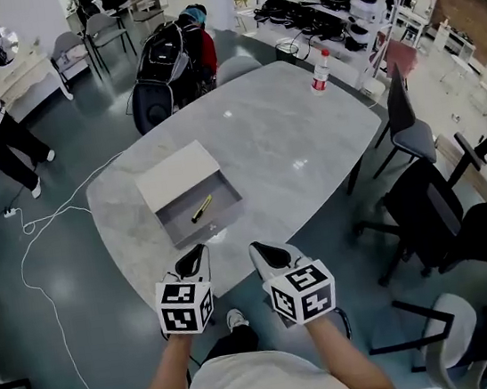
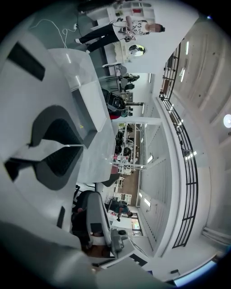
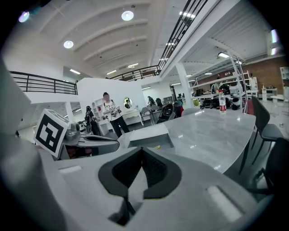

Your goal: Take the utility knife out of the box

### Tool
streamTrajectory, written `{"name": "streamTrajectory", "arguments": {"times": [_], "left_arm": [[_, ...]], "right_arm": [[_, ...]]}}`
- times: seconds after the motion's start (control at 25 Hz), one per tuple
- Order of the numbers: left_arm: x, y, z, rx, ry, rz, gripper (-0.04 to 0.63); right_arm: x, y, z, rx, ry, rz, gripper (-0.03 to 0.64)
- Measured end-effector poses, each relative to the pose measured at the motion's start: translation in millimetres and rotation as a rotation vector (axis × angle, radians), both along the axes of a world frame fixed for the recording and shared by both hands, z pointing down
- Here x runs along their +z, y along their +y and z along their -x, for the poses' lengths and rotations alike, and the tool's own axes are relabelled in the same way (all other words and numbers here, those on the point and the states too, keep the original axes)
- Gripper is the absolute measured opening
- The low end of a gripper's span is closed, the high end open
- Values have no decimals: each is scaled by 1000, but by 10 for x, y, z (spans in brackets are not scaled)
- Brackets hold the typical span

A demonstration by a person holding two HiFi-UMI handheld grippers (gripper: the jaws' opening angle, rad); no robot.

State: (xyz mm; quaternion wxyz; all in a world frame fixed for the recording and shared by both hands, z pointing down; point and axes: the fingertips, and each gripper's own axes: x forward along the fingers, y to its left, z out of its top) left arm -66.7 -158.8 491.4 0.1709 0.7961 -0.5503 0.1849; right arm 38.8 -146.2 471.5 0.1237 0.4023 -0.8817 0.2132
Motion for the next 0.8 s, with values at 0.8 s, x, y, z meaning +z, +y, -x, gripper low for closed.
{"name": "streamTrajectory", "arguments": {"times": [0.8], "left_arm": [[427,-840,484,149,-22,139,21]], "right_arm": [[45,-847,694,-15,81,27,5]]}}
